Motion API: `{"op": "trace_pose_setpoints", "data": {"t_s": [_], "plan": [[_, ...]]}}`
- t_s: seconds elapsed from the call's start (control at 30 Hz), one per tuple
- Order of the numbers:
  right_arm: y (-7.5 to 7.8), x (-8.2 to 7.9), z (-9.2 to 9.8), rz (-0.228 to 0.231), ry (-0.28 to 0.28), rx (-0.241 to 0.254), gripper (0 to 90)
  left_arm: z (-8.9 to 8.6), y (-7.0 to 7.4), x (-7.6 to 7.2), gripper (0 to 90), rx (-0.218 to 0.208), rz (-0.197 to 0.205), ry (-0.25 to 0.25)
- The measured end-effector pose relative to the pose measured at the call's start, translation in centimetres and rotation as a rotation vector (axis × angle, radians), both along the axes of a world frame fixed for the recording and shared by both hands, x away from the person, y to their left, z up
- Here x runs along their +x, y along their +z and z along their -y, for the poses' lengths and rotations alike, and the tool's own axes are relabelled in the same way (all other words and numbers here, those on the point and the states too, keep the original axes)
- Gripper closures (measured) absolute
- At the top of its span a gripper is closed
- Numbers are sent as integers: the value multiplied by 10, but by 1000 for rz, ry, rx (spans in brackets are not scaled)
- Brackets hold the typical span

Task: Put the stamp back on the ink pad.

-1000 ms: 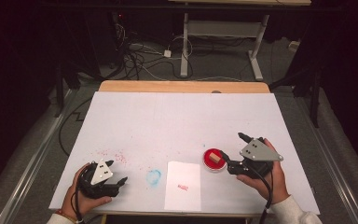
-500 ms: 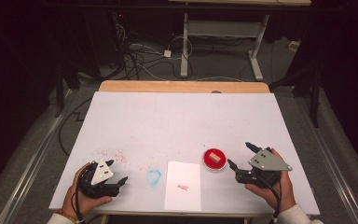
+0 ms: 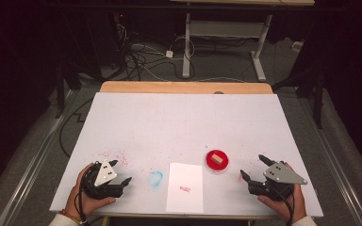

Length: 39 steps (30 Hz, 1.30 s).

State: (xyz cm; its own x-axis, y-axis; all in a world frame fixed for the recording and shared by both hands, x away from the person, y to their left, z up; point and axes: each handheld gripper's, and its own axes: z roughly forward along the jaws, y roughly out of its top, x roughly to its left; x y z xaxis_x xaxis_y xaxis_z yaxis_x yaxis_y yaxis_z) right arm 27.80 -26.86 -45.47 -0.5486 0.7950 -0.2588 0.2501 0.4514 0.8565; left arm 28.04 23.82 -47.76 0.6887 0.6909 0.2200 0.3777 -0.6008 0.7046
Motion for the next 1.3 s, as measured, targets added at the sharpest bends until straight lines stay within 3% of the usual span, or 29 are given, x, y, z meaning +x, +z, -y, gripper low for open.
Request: {"op": "trace_pose_setpoints", "data": {"t_s": [0.47,1.3], "plan": [[2,-4,-1,13,6,2,214,3,2,-3,232,12,20,-16],[1,-2,0,28,-7,-16,211,6,1,1,232,12,2,-19]]}}
